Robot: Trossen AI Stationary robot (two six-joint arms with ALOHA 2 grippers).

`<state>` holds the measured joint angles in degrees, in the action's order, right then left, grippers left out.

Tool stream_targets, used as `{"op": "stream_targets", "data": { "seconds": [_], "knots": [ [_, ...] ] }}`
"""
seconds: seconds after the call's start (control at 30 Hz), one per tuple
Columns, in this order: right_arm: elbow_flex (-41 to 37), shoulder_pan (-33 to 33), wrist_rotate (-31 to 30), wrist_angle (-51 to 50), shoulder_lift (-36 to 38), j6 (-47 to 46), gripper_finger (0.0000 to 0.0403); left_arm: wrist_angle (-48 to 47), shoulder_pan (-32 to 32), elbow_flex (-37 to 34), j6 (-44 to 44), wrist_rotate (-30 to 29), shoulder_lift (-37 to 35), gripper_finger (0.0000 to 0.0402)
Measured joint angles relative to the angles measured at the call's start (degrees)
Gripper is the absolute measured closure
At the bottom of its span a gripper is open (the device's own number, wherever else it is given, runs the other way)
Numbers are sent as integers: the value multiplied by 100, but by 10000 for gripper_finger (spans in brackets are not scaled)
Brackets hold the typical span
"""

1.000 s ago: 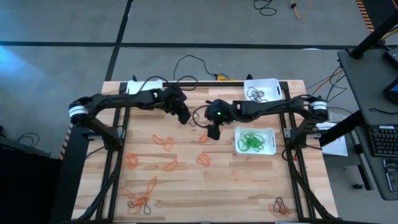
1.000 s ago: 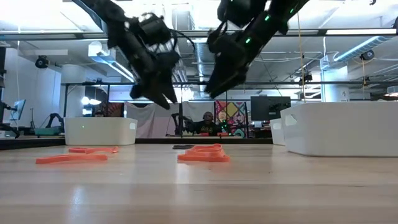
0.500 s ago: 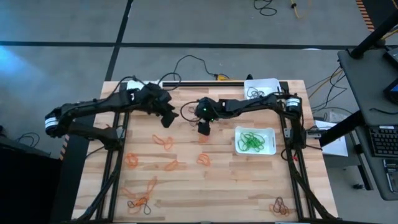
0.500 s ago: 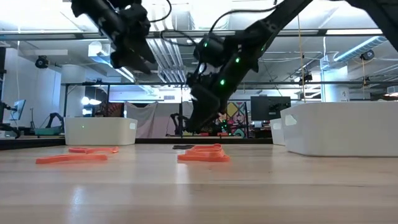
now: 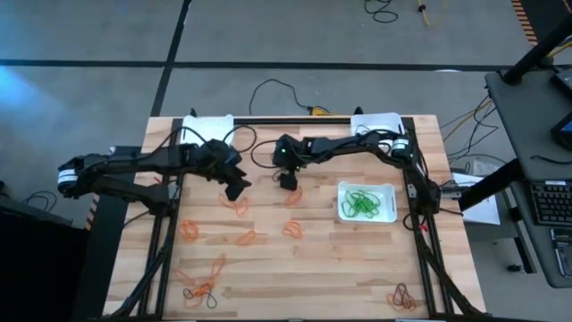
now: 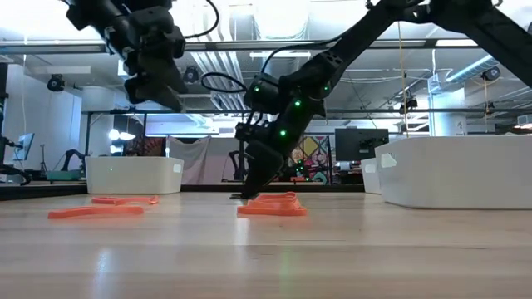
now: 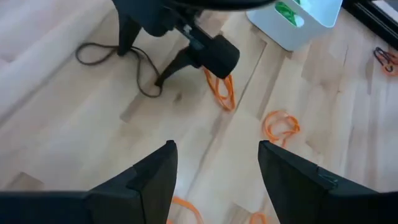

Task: Sort rubber bands into baskets
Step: Put the black rubber band into the top right white bin

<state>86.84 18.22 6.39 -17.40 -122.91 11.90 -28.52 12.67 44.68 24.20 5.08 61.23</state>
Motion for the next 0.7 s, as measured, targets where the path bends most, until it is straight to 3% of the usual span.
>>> {"op": "stream_targets", "data": {
  "seconds": [0.17, 0.57, 0.7],
  "knots": [
    [64, -7, 5, -222, -53, 53, 173, 5, -120, -124, 141, -68, -41, 193],
    [53, -84, -39, -425, -23, -118, 373, 20, -138, -124, 141, -506, -486, 193],
    [45, -184, -82, -726, 91, -96, 390, 7, -138, -124, 99, -784, -701, 193]
  ]
}}
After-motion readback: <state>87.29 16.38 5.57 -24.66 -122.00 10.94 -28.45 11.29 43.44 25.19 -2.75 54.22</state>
